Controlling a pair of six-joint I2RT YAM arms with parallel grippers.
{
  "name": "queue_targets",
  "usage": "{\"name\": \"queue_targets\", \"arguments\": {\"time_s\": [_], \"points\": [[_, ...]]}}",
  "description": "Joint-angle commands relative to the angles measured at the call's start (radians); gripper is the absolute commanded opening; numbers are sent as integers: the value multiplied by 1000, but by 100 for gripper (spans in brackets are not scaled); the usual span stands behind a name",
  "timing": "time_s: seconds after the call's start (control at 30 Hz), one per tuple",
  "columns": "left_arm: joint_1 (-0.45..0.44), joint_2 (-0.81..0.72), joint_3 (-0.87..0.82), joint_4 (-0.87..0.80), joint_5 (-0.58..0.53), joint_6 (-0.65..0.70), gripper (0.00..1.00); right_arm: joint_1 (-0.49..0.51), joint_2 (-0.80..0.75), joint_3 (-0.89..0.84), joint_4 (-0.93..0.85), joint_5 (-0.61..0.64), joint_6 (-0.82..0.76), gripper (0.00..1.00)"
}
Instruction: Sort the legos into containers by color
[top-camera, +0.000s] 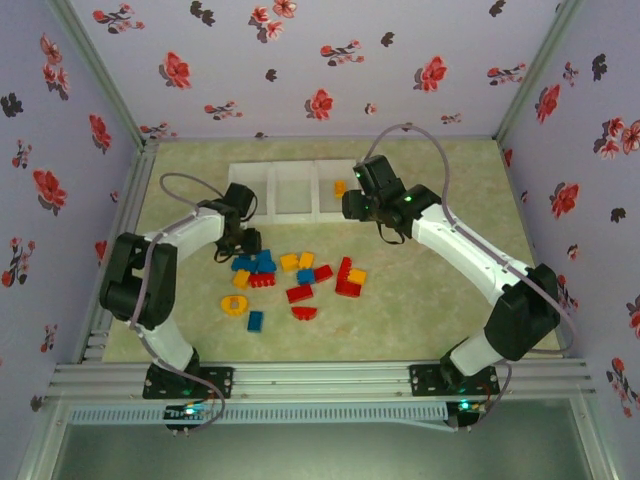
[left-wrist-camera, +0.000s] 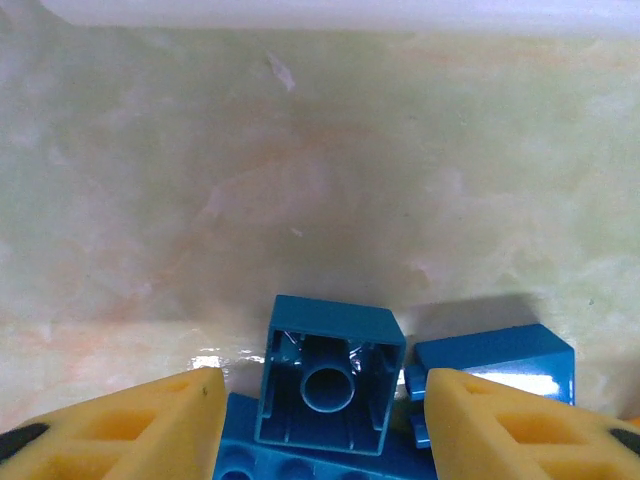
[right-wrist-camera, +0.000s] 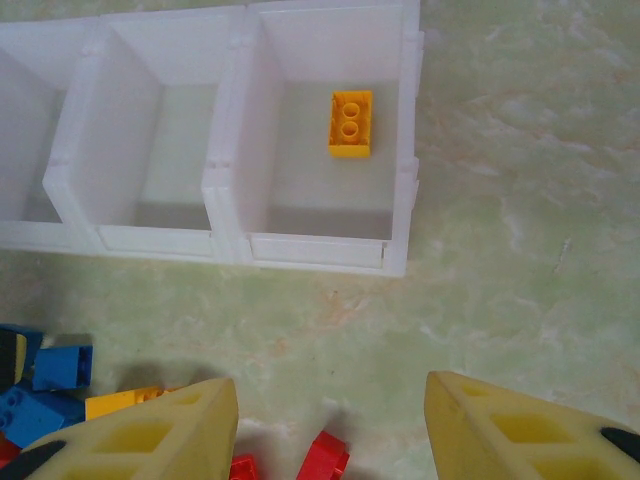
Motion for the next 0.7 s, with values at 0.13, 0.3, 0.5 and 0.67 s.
{"name": "queue_targets", "arguments": {"time_s": [0.13, 0.3, 0.5, 0.67], "points": [[17, 53, 40, -3, 29, 26, 52, -3, -14, -14, -18, 27, 6, 52], [28, 60, 42, 2, 29, 25, 44, -3, -20, -16, -21, 34, 5, 53], [29, 44, 48, -12, 29, 22, 30, -3, -21, -17, -29, 39, 4, 52], [30, -10, 124, -98, 5, 28, 27, -3, -30, -29, -11, 60, -3, 51]]}}
